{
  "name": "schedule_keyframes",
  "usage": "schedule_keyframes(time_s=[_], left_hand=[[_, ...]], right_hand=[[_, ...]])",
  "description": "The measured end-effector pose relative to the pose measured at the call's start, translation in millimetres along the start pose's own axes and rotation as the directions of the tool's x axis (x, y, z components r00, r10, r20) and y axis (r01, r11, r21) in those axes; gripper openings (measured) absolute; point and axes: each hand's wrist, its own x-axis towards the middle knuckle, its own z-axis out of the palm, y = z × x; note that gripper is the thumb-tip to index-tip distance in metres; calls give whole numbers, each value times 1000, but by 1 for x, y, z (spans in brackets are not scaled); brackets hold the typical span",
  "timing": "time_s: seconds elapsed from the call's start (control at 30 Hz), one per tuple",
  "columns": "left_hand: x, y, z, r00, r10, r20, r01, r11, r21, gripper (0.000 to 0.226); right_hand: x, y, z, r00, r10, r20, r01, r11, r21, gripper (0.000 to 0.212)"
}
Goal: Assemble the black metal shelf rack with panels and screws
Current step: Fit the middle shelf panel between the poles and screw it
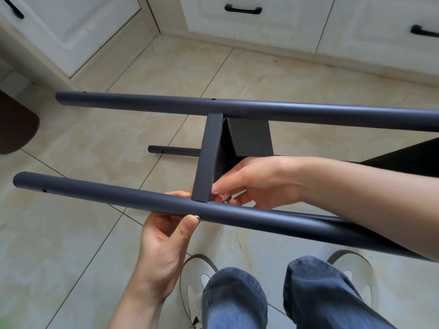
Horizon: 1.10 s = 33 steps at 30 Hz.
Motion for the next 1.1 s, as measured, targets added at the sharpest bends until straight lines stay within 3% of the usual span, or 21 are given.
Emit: schedule_keyframes(time_s=[0.23, 0.43, 0.73, 0.9, 1.0, 1.1], left_hand=[[0, -1, -1, 1000, -2, 4, 2, 1000, 4, 50], [1, -1, -1, 1000, -1, 5, 1, 1000, 7, 48], [0, -2, 0, 999, -24, -41, 24, 1000, -17, 64], [0, -1, -1, 999, -32, -22, 32, 999, -22, 61], [1, -3, -2, 999, -34, -42, 33, 999, -22, 71], [0, -5, -4, 999, -21, -33, 21, 1000, -12, 67]], right_hand=[[7, 1, 7, 999, -39, -27, 40, 999, 8, 31], [1, 1, -2, 1000, 10, 15, -10, 1000, -1, 15], [8, 3, 6, 1000, -29, 3, 29, 999, 28, 19], [2, 1, -1, 1000, -10, 11, 11, 999, -30, 16], [4, 0, 3, 999, -15, -28, 13, 997, -79, 23], [8, 1, 7, 998, -33, -56, 27, 994, -110, 33]])
